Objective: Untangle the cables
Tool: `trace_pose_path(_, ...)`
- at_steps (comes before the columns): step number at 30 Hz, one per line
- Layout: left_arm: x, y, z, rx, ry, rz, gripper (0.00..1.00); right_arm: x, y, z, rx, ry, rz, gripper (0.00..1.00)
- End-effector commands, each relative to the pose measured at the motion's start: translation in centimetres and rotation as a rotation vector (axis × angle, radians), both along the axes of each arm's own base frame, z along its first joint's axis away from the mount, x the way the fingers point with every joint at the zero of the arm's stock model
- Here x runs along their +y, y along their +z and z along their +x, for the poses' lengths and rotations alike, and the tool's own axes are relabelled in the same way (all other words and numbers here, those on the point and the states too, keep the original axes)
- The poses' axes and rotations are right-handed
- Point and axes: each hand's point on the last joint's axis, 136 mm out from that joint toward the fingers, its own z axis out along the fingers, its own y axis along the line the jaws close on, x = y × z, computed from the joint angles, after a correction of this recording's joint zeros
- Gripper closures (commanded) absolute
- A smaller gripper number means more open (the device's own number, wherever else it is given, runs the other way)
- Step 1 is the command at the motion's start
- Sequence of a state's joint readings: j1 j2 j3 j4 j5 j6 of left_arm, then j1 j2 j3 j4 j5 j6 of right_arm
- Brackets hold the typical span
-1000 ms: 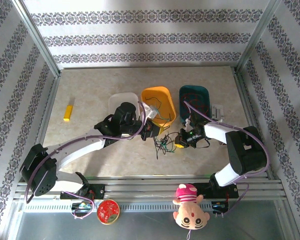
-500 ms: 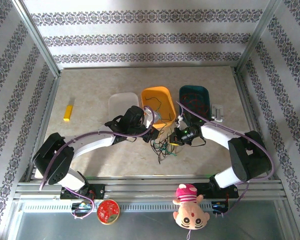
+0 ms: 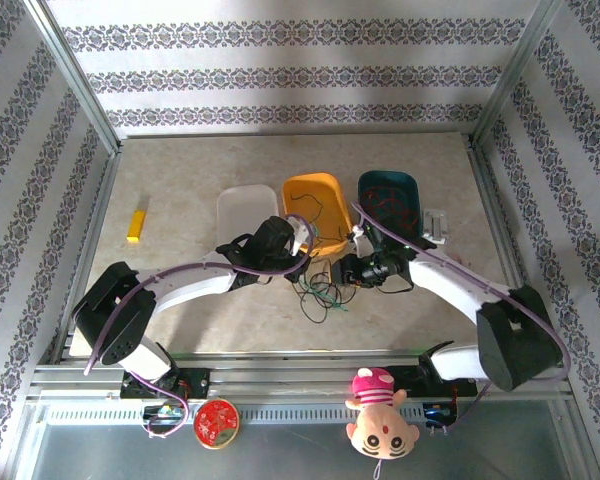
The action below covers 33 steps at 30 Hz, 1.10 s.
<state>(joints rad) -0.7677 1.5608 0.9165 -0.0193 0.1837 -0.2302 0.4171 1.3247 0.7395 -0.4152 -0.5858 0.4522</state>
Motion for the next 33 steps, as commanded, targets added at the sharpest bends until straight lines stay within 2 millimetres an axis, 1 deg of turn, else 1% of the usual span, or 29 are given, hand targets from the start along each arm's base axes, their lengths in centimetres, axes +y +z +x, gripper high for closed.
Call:
trace_pose_path(1, 0.9, 1.8, 0.5, -0.09, 0.029, 0.042, 1.0, -0.1, 1.7, 0.7, -0.113, 0.003, -0.008, 0.5)
trace_pose_path(3, 0.7, 1.8, 0.3, -0.087, 0.016, 0.037, 1.0, 0.3, 2.3, 0.6, -0.135, 0.021, -0.004, 0.48)
trace_pose_path(5, 0.6, 1.6, 0.2, -0.081, 0.01, 0.039, 1.0, 0.8, 2.4, 0.6, -0.139, 0.037, -0.017, 0.48)
trace_pose_path(9, 0.2, 1.4, 0.0, -0.077, 0.002, 0.037, 1.0, 1.7, 1.4, 0.9, -0.128, 0.071, -0.074, 0.47)
trace_pose_path(13, -0.1, 1.5, -0.3, -0.075, -0.004, 0.018, 1.0, 2.8, -0.1, 1.4, -0.112, 0.117, -0.144, 0.48)
trace_pose_path(16, -0.3, 1.6, -0.6, -0.063, -0.008, -0.003, 1.0, 3.2, -1.1, 2.6, -0.107, 0.108, -0.18, 0.52)
trace_pose_path(19, -0.5, 1.6, -1.0, -0.053, -0.014, -0.015, 1.0, 3.5, -2.1, 3.5, -0.086, 0.094, -0.197, 0.63)
trace_pose_path(23, -0.9, 1.6, -1.6, -0.039, -0.036, -0.043, 1.0, 3.9, -3.2, 4.3, -0.075, 0.081, -0.204, 0.68)
trace_pose_path(27, -1.4, 1.5, -2.4, -0.016, -0.075, -0.063, 1.0, 4.7, -3.3, 5.3, -0.085, 0.068, -0.181, 0.69)
trace_pose_path(31, -1.6, 1.3, -2.9, -0.003, -0.096, -0.064, 1.0, 5.5, -3.1, 5.8, -0.098, 0.064, -0.157, 0.69)
trace_pose_path(33, -1.7, 1.2, -3.0, 0.003, -0.105, -0.063, 1.0, 5.6, -3.4, 6.0, -0.094, 0.053, -0.166, 0.75)
